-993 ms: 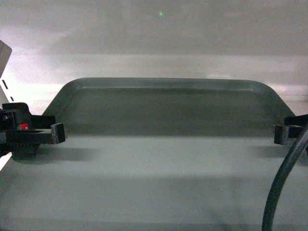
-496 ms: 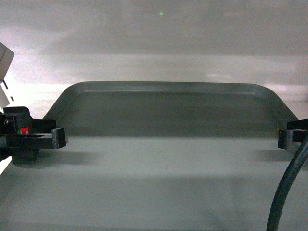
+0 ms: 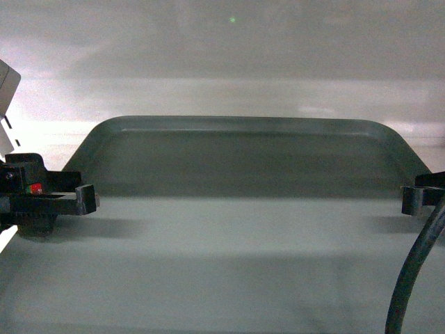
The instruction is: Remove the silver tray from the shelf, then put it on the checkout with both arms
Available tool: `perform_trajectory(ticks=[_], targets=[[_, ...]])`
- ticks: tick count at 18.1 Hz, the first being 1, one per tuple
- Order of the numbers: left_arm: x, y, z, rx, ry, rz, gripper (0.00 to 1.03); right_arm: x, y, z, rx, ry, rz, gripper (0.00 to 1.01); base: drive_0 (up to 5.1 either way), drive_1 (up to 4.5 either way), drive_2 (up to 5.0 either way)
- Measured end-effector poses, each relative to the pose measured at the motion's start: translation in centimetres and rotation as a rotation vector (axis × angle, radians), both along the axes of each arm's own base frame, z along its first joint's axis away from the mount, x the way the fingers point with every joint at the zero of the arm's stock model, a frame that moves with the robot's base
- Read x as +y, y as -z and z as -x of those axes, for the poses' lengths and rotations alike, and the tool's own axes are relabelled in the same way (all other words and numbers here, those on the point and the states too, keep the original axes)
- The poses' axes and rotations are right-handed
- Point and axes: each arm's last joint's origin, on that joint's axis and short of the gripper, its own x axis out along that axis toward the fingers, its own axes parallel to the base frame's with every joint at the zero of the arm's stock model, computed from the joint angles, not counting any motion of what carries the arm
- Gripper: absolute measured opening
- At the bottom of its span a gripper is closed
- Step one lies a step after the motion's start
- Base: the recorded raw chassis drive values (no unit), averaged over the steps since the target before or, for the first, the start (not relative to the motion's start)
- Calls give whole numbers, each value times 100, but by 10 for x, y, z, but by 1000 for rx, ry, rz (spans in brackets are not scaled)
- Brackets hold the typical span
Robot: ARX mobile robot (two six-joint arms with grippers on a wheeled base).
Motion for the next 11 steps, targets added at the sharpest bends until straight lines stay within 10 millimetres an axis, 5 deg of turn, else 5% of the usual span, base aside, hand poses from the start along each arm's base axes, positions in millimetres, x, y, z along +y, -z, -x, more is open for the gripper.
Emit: perform_trajectory(ticks=[11], targets=[[0,-1,0,-6,0,0,3,0,-2,0,-16,0,-4,3,0,0,0]])
